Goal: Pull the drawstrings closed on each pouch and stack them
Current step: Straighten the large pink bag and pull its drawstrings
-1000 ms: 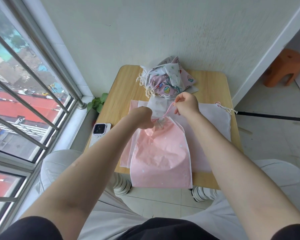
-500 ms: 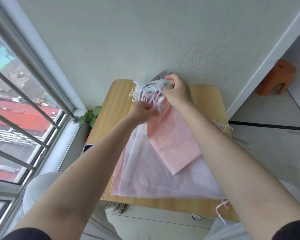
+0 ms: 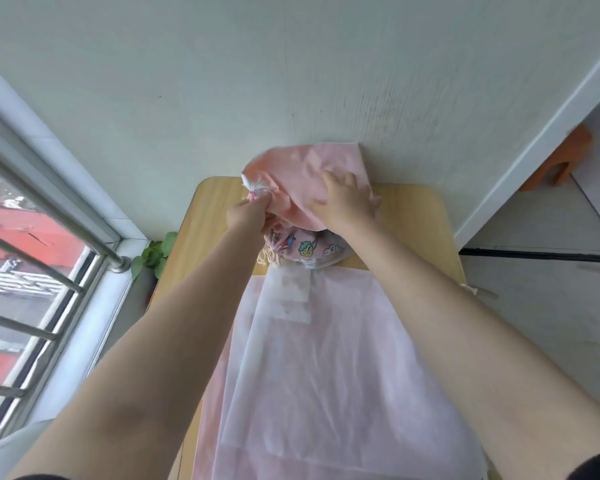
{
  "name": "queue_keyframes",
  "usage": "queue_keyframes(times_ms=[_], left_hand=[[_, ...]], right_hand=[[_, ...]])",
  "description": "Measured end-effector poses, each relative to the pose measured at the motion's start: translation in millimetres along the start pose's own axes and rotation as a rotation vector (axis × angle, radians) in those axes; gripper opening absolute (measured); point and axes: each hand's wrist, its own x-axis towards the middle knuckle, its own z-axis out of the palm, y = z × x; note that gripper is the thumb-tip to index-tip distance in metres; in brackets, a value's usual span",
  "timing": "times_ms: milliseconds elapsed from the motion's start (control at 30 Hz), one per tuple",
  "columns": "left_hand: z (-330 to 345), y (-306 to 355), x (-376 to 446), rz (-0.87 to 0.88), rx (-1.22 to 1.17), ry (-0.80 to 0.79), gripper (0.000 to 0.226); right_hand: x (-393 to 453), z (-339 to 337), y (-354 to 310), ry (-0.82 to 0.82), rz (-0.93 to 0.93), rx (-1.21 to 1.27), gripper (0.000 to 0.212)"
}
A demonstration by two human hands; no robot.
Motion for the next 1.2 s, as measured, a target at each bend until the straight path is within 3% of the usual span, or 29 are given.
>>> queue_keyframes(times_ms=[100,200,300,433,500,567,700,867,1033,1200], left_hand=[[-5.9,-3.1,13.2,-0.043,-0.009,0.025,0.018],[-13.8,-6.8,15.6,-0.055,0.071,0.039,0.024],[-21.3,-6.3,7.6,-0.015,0.098,0.045,0.027],[-30.3,-8.4,-18.1,0.073,0.097,0.147,0.03],[-35.7,-17.4,-35.3,0.059,0.249,0.142,0.025],[-42.1,-34.3,-53.4,0.015,0.474,0.047,0.021],[-49.5,-65.0,-83.1,0.006,0.788,-0.106,0.015],[-50.3,-81.5,-105.5,0.165,0.981,-0.169,0.016],[-50.9,-86.0,-121.6,0.322,1.171,-0.165,0.021],[-49.3,-89.9,-124.7,0.428,1.211,-0.135,0.024]], right_hand=[[10.6,18.2,6.6,-0.136,-0.019,0.081,0.073],[9.2,24.6,8.4,-0.135,-0.019,0.149,0.069],[3.8,19.6,4.7,-0.012,-0.013,0.256,0.062],[-24.4,3.0,9.5,0.386,0.052,0.396,0.033],[-45.6,1.5,20.8,0.448,0.159,0.412,0.023],[-67.5,10.1,35.0,0.293,0.244,0.362,0.025],[-102.4,35.3,55.6,-0.137,0.204,0.129,0.031],[-120.0,43.8,63.3,-0.047,0.129,0.113,0.031],[-127.0,49.5,75.1,-0.091,0.179,0.137,0.033],[-127.8,52.0,84.7,-0.04,0.126,0.171,0.029]])
